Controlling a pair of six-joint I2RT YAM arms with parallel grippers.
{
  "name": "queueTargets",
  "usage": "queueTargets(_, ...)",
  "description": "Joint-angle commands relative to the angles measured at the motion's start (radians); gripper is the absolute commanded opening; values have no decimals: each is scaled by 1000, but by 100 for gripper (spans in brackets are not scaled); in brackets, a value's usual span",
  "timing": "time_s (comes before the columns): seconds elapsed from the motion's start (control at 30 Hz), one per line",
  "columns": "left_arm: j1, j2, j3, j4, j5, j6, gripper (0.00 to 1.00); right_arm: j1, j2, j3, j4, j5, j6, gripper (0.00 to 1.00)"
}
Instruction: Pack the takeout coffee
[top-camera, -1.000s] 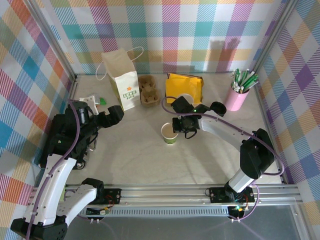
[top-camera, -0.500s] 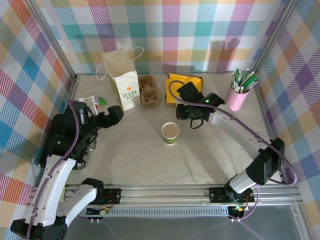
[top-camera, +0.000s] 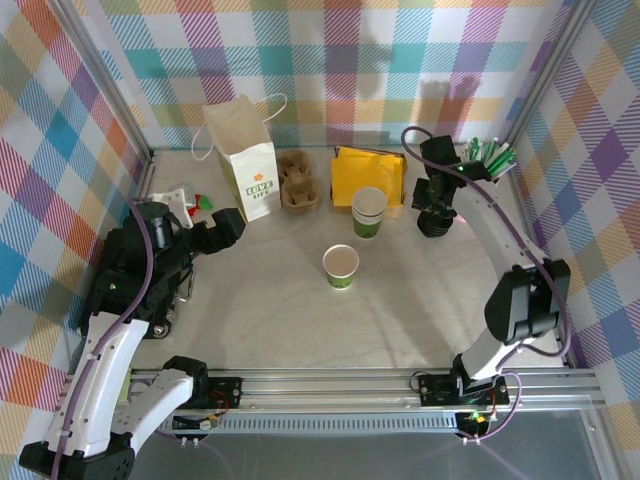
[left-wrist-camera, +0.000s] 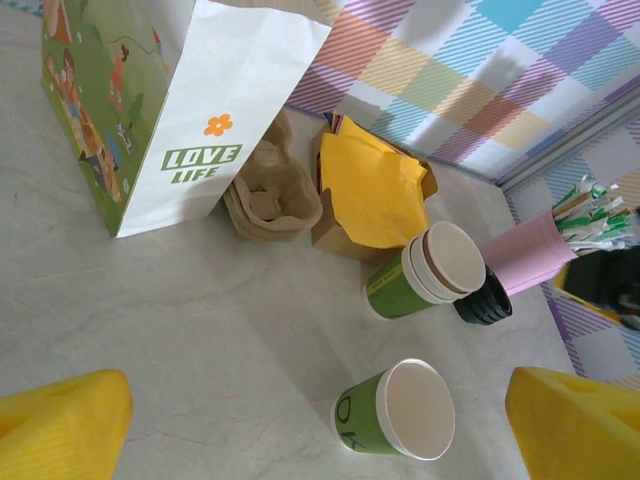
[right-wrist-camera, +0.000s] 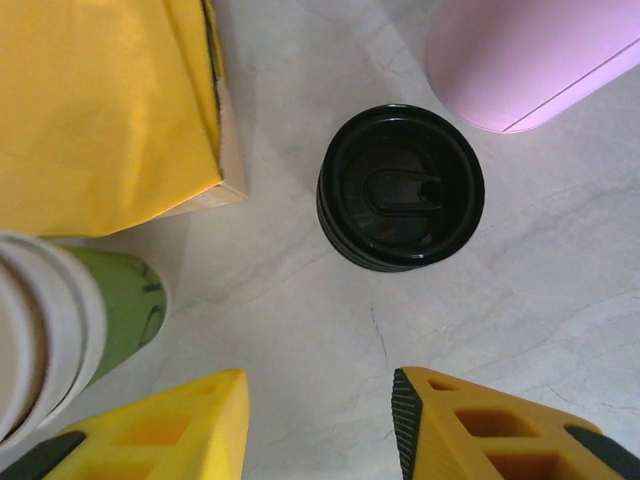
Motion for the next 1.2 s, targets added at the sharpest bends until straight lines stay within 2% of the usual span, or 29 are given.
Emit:
queueTargets(0.0, -10, -24, 28, -6, 5, 10, 95, -28, 63, 27, 49, -20, -10, 44)
queueTargets(0.3, -11, -50, 29, -26, -1, 14, 95, -72, 237, 43, 129, -33, -36, 43)
queueTargets(0.5, -10, -58, 22, -26, 0, 15, 96, -95, 297, 64, 149, -46, -48, 43)
queueTargets(0.8, -11, -54, 19, -16, 0, 23, 96, -125, 360, 114, 148, -79, -63, 37)
queueTargets(1.07, -10, -47, 17, -12, -2, 25, 96, -136, 399, 151, 133, -109, -66, 35)
queueTargets(1.17, -10, -41, 17, -9, 0, 24, 96, -137, 401, 156, 132, -114, -66, 31)
